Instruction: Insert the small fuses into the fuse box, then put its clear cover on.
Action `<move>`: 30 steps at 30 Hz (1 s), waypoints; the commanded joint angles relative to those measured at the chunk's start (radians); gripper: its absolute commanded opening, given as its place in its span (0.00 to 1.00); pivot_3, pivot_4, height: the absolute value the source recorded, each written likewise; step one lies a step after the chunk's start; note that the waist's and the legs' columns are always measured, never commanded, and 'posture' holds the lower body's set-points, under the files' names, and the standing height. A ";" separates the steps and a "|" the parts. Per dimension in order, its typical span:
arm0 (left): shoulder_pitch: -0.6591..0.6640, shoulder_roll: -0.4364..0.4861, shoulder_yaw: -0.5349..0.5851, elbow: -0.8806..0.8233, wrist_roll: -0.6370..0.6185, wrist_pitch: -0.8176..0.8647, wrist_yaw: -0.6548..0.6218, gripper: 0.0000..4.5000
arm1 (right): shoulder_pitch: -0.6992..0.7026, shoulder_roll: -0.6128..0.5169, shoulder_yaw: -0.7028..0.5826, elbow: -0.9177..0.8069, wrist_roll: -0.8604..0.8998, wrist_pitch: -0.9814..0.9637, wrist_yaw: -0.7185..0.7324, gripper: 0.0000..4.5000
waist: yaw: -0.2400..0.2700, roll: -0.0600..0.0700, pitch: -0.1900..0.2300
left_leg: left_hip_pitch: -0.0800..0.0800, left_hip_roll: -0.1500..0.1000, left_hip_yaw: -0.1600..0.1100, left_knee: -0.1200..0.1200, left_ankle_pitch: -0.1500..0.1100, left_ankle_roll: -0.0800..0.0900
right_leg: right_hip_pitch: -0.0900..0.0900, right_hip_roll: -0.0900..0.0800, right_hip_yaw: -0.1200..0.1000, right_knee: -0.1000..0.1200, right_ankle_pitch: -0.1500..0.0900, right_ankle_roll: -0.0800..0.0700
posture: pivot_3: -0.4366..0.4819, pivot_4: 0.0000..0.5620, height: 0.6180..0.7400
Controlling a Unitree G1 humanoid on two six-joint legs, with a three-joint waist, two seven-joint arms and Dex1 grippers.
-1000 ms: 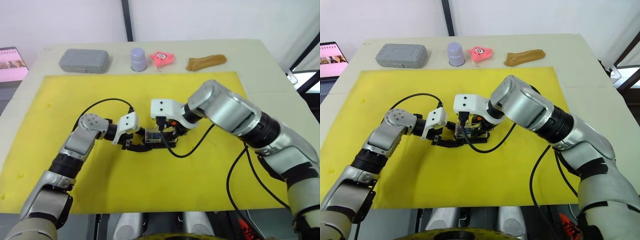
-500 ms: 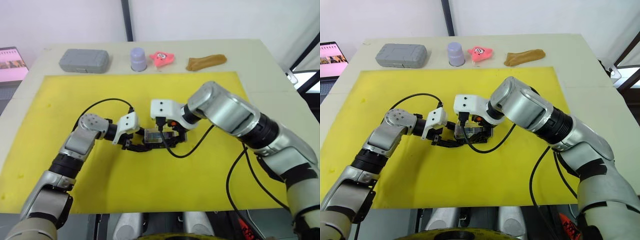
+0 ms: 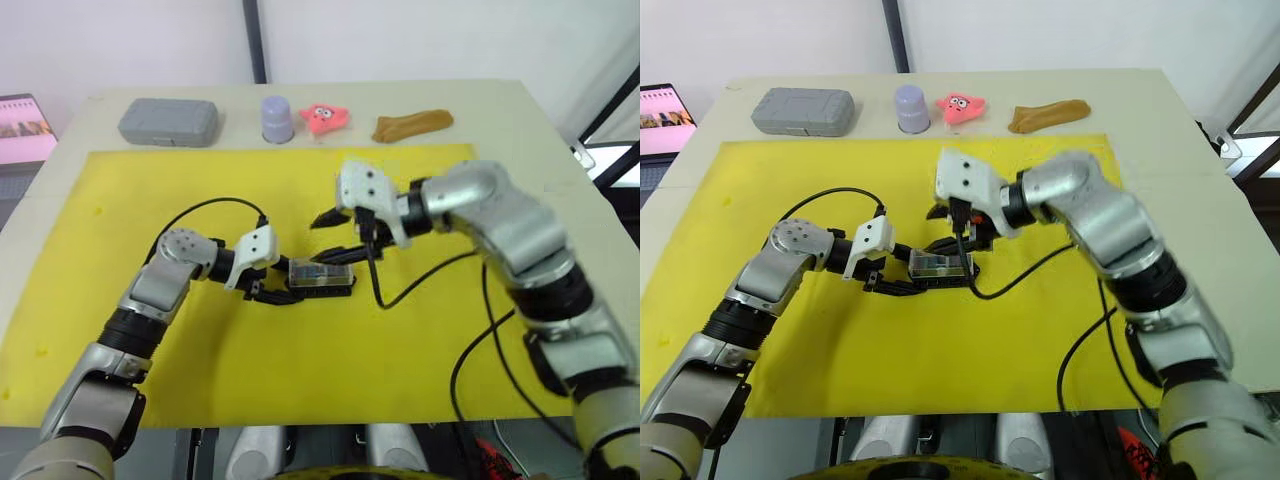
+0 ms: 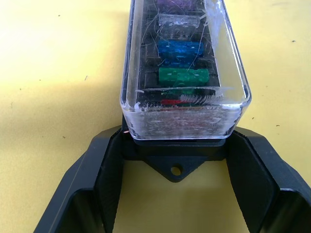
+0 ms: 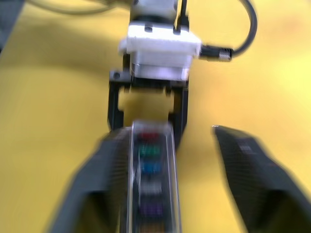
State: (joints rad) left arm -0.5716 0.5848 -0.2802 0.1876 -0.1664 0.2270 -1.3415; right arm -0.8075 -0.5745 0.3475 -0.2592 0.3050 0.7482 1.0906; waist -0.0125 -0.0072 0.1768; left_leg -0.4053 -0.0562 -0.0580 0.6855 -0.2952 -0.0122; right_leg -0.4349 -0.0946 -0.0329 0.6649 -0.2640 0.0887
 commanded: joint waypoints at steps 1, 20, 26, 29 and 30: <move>0.008 -0.001 -0.018 0.000 0.015 -0.011 -0.002 0.57 | 0.030 0.039 -0.078 0.015 0.049 -0.014 -0.037 0.14 | 0.000 0.000 0.000 | 0.000 0.000 0.000 0.000 0.000 0.000 | 0.000 0.001 0.000 0.000 0.000 0.000 | 0.48 0.27 0.92; 0.013 -0.003 -0.022 -0.001 0.026 -0.020 0.006 0.57 | 0.180 -0.061 0.187 0.075 -0.099 0.012 -0.045 0.00 | -0.002 0.001 -0.004 | 0.004 0.000 0.001 0.000 -0.001 0.002 | 0.004 0.001 0.001 -0.001 0.000 0.000 | 0.48 0.27 0.92; 0.018 -0.004 -0.023 -0.006 0.030 -0.008 0.013 0.57 | 0.145 -0.047 0.168 0.105 -0.108 0.002 -0.044 0.00 | -0.001 -0.001 -0.006 | 0.021 0.001 -0.001 -0.002 -0.005 0.009 | 0.021 0.003 0.000 -0.003 -0.001 0.001 | 0.48 0.27 0.92; 0.023 -0.001 -0.021 -0.015 0.030 0.005 0.019 0.57 | 0.144 -0.048 0.168 0.095 -0.105 0.003 -0.042 0.00 | -0.001 -0.001 -0.006 | 0.021 0.001 -0.001 -0.002 -0.005 0.009 | 0.021 0.003 0.000 -0.003 -0.001 0.001 | 0.48 0.27 0.92; 0.025 0.001 -0.021 -0.021 0.030 0.015 0.021 0.57 | 0.144 -0.048 0.164 0.090 -0.101 0.002 -0.040 0.00 | -0.001 -0.001 -0.006 | 0.021 0.001 -0.001 -0.002 -0.005 0.009 | 0.021 0.003 0.000 -0.003 -0.001 0.001 | 0.48 0.27 0.92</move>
State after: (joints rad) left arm -0.5588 0.5797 -0.2942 0.1908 -0.1325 0.2266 -1.3137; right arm -0.6910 -0.6078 0.4566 -0.2106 0.2522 0.7196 1.0495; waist -0.0130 -0.0082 0.1704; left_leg -0.3845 -0.0551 -0.0588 0.6832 -0.3004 -0.0032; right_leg -0.4135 -0.0918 -0.0324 0.6616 -0.2649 0.0893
